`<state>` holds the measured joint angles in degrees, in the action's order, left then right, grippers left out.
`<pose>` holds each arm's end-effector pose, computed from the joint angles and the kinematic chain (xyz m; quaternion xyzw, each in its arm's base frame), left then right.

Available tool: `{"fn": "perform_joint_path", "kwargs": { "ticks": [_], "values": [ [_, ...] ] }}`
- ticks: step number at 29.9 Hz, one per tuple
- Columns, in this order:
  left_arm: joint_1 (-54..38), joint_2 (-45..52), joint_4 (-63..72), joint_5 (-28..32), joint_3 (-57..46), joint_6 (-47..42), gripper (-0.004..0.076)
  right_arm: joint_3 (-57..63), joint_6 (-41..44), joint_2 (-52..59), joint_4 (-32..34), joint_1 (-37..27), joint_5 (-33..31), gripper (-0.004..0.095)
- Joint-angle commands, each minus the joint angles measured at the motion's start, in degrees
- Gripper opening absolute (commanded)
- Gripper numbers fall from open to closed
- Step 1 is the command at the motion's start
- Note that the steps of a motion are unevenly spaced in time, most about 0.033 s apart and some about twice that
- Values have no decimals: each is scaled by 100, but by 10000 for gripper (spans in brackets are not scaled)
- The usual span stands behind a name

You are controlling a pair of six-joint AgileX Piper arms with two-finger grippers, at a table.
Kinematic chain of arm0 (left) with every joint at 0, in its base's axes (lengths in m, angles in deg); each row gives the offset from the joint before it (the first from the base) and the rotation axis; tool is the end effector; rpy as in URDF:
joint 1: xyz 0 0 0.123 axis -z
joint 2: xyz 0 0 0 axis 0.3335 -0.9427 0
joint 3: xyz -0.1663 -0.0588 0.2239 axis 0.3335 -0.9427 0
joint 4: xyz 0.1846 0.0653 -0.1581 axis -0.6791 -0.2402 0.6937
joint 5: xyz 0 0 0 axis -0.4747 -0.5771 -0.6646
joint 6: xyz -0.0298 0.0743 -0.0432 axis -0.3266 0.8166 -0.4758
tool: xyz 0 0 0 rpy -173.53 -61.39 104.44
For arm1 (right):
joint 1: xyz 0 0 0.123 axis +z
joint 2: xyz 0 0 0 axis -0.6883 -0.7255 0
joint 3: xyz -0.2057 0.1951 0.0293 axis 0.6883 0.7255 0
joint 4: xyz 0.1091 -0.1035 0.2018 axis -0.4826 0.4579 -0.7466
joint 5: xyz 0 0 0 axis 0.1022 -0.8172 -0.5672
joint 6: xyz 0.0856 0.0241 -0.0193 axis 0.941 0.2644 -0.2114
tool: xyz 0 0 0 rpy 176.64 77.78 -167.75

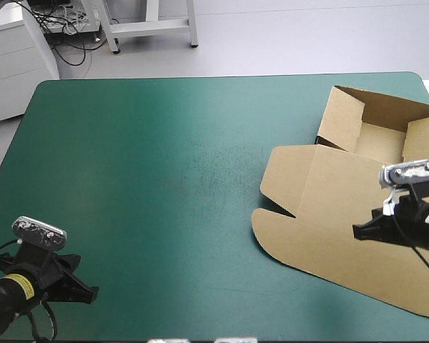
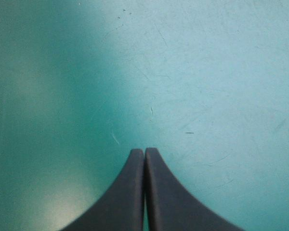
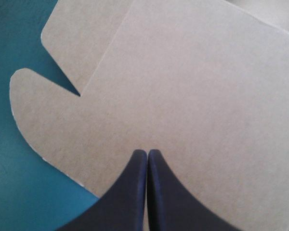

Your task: Fold the box

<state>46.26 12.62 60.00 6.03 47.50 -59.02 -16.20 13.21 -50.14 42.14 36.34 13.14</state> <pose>0.0688 -0.0228 0.3248 0.1698 0.9224 -0.0364 0.3449 0.1347 0.0068 0.3740 -0.1064 0.9310 0.0584 0.3441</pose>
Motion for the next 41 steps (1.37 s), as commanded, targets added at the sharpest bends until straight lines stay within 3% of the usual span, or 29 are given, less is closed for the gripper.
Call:
{"fn": "perform_joint_path", "kwargs": {
  "ticks": [1,11,18,26,41],
  "values": [
    [22,-39,-89,305,142,-2,-32,416,-84,620,-279,-6,222,-19],
    [22,24,13,331,-63,-2,-32,1732,-352,2182,-392,-6,243,-22],
    [22,568,195,914,-823,-2,-32,2304,-338,2932,-392,-6,440,-22],
    [22,980,170,1046,-1308,-2,-32,2778,-338,3007,-417,-6,635,-23],
    [22,980,209,974,-1296,-2,-32,2906,-325,3011,-457,-6,657,-23]
  ]
}}
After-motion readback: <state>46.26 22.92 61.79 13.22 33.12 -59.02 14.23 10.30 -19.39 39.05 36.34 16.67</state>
